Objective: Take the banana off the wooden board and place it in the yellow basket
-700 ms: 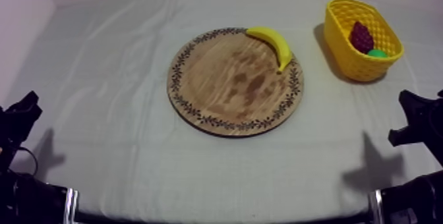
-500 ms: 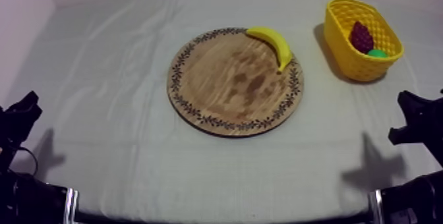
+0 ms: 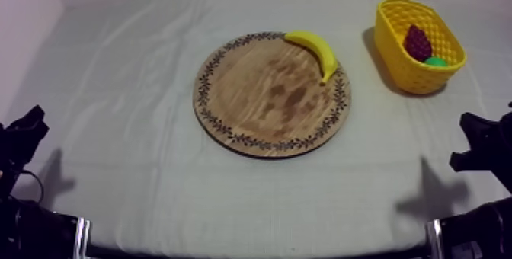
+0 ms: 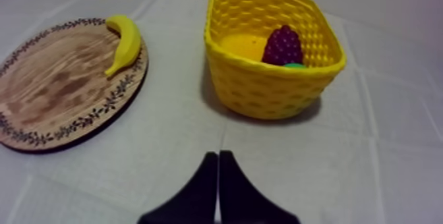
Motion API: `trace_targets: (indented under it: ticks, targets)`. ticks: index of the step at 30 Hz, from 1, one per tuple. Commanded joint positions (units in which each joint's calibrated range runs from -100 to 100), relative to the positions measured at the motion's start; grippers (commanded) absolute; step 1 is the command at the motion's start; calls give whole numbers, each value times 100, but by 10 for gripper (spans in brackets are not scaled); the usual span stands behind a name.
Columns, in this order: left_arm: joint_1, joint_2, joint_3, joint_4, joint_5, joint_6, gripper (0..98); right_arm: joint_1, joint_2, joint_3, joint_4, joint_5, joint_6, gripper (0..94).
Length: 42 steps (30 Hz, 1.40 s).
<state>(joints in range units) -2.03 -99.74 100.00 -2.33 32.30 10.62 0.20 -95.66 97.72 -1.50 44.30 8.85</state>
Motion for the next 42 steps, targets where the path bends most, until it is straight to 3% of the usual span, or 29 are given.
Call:
trace_targets:
  ticks: [1,8,11,23,42]
  targets:
    - [-3,0,0,1,3,0,1,-32,31,-64,-45,74,78,9]
    - [-3,0,0,1,3,-3,1,-67,1326,-1299,-439,-42,490,19]
    - [-3,0,0,1,3,-2,1,-200,2071,-2103,-473,-37,584,18]
    - [-3,0,0,1,3,0,1,-694,4947,-4922,-201,123,453,18]
    - [-3,0,0,1,3,1,1,-1571,8724,-7017,351,127,-211,19]
